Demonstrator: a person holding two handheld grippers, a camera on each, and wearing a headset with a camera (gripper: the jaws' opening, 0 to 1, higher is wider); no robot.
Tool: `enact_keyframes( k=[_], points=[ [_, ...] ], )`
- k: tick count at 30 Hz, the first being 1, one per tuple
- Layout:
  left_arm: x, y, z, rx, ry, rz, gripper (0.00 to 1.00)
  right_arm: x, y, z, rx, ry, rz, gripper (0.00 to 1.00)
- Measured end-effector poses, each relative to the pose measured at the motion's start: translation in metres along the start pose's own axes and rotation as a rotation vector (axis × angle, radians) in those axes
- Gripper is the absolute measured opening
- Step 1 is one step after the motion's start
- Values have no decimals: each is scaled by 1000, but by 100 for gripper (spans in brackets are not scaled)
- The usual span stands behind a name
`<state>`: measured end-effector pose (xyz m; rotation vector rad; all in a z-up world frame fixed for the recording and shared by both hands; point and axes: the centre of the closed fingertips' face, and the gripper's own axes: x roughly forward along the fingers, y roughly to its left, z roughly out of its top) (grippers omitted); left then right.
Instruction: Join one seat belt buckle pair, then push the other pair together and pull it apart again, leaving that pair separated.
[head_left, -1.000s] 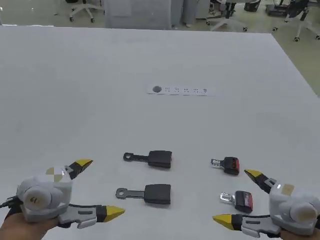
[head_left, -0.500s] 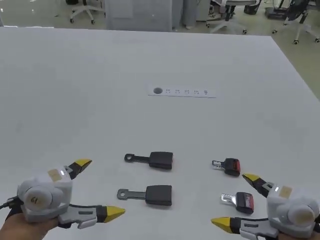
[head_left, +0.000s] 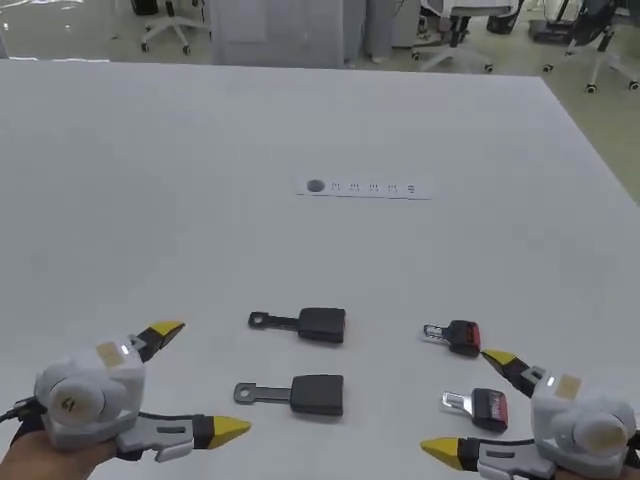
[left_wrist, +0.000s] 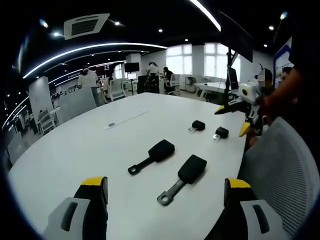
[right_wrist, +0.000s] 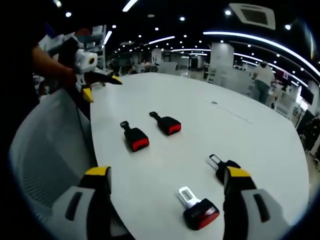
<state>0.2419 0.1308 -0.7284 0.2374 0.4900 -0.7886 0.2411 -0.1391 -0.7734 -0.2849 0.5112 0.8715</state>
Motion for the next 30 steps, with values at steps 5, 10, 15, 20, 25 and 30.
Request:
enact_keyframes(
  k=[5, 10, 15, 20, 25, 30],
  points=[
    [2, -2, -1, 0, 4, -4, 98, -1, 0, -1, -3, 1, -1, 94],
    [3, -4, -1, -2, 4, -6, 98, -1, 3, -3, -13, 8, 18, 95],
    [2, -3, -4, -4, 6, -6, 97, -1, 4, -3, -10, 10, 22, 95],
    [1, -3, -5, -5, 9, -5, 98, -2, 4, -4, -4, 11, 24, 95],
    [0, -2, -5, -6, 7, -2, 98, -2, 5, -5, -5, 12, 28, 94],
    [0, -2, -7, -8, 11, -5, 98, -2, 6, -6, -4, 15, 37, 94]
  ],
)
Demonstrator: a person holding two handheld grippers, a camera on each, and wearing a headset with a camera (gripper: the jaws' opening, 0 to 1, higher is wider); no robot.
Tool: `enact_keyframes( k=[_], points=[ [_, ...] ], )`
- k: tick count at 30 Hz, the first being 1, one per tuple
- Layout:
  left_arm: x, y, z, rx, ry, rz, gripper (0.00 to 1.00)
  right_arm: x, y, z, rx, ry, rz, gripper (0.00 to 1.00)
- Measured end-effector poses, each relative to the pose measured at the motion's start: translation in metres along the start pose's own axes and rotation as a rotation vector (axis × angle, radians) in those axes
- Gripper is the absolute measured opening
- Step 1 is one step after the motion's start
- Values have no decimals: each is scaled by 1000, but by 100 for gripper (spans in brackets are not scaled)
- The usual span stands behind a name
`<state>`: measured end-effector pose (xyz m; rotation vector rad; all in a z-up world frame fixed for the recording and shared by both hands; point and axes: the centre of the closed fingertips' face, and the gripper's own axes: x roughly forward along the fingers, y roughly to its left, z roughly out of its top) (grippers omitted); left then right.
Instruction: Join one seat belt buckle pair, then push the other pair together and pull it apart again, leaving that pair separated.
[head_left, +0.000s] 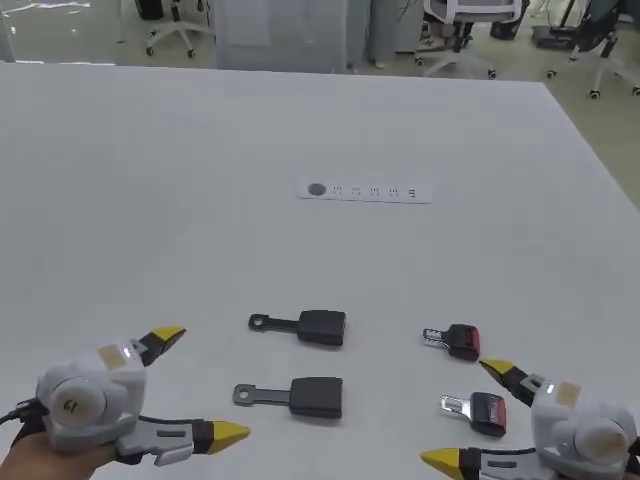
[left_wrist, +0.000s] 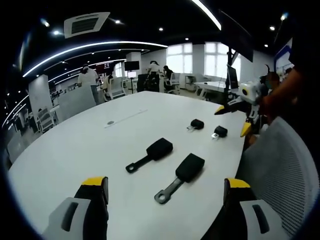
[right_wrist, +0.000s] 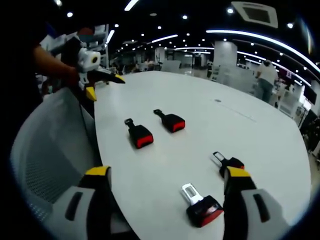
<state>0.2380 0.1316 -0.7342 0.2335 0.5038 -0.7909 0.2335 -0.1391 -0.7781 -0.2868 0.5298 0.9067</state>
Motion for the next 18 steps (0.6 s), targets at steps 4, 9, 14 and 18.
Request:
enact_keyframes(
  k=[4, 9, 14, 18],
  points=[
    [-1, 0, 1, -2, 1, 4, 98, 1, 0, 0, 5, -2, 2, 94],
    [-1, -1, 0, -5, 2, 4, 98, 1, 0, 0, 3, 2, 4, 94],
    [-1, 1, 0, -6, 0, 6, 98, 3, -1, 0, 2, 6, 6, 94],
    [0, 1, 0, -5, 0, 5, 97, 3, -2, -1, 2, 8, 7, 94]
  ],
)
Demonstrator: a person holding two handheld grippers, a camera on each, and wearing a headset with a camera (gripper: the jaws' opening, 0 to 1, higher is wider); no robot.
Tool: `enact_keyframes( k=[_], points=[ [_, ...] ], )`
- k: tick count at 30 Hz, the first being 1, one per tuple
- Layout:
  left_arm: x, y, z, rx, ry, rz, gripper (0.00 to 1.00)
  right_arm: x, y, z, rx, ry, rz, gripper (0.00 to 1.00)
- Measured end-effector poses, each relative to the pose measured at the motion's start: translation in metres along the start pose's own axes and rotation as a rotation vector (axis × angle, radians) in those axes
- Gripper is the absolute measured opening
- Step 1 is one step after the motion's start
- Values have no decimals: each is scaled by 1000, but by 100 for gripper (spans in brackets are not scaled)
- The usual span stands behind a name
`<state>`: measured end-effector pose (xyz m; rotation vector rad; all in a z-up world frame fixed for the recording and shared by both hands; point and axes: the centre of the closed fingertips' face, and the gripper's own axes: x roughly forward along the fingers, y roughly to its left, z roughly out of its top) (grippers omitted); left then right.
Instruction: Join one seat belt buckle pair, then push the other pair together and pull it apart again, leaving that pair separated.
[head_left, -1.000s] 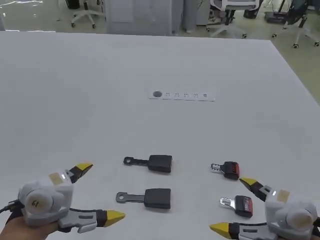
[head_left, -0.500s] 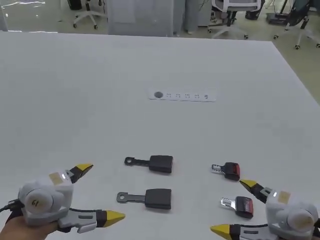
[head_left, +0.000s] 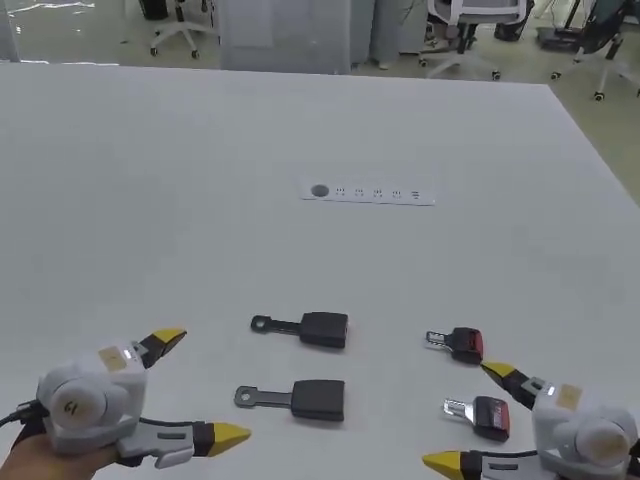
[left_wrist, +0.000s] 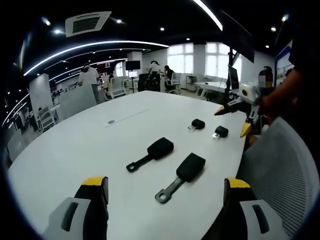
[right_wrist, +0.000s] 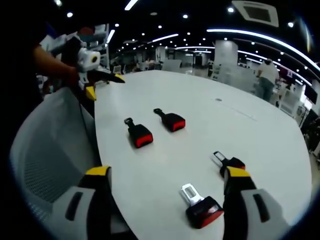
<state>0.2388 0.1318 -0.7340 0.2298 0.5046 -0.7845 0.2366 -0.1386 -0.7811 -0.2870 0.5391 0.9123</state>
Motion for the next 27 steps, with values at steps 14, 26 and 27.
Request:
enact_keyframes(
  k=[14, 26, 27],
  points=[
    [-2, 2, 3, 2, -1, 4, 97, 2, -1, 3, -3, -4, 6, 94],
    [-4, -1, 0, -1, 1, 3, 97, -3, 2, -3, 2, 3, 11, 92],
    [-4, -1, 0, -1, 1, 3, 97, -4, 2, -3, 2, 2, 12, 92]
  ],
)
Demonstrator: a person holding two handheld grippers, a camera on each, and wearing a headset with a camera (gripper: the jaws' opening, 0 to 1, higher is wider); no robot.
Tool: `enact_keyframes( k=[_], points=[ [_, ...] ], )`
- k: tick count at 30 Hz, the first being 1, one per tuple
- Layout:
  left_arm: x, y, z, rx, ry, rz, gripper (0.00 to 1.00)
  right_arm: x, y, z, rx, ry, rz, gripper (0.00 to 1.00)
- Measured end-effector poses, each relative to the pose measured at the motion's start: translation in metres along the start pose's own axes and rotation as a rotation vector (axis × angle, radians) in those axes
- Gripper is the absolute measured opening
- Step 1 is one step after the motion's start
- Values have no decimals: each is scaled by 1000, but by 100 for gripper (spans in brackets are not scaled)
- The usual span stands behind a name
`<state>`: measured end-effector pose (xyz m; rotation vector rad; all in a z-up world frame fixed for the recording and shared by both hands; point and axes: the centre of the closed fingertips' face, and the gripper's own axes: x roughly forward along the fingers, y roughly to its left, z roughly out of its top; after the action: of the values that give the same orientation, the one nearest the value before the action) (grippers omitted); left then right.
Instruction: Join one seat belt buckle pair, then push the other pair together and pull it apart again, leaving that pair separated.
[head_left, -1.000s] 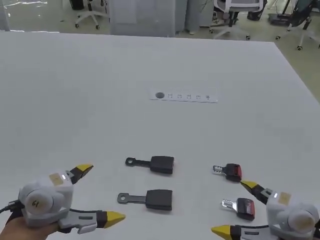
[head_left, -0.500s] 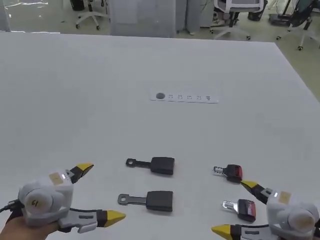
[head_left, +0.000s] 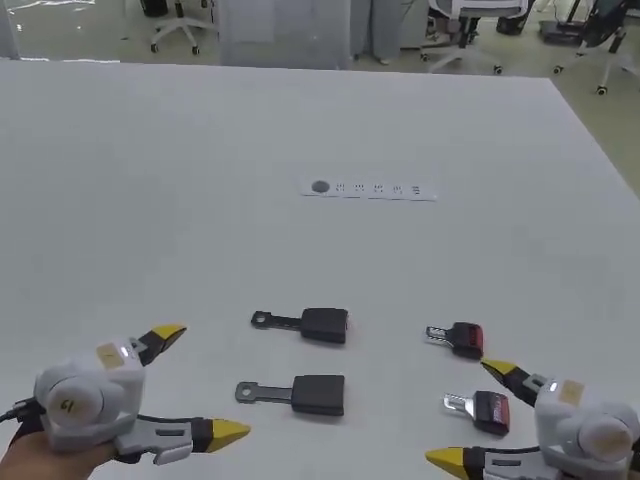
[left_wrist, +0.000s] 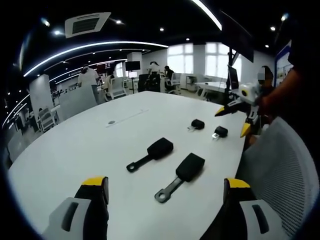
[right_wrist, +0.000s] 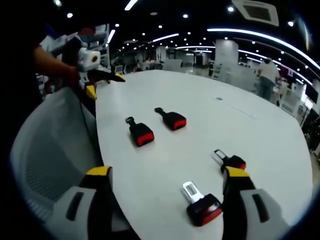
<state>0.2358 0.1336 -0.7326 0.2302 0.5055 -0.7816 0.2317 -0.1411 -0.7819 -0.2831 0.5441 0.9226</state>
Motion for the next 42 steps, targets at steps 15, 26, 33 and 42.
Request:
enact_keyframes(
  k=[15, 26, 33, 42],
  points=[
    [-1, -2, 2, 5, -3, 5, 97, -3, -6, 1, 8, -10, -12, 93],
    [-1, -1, -2, 3, 6, 3, 97, -7, -12, -1, 11, -10, -21, 92],
    [0, -3, 0, 7, 5, -1, 97, -9, -14, -4, 12, -5, -23, 92],
    [2, -2, 2, 13, 3, -5, 97, -11, -16, -4, 14, -1, -26, 92]
  ],
)
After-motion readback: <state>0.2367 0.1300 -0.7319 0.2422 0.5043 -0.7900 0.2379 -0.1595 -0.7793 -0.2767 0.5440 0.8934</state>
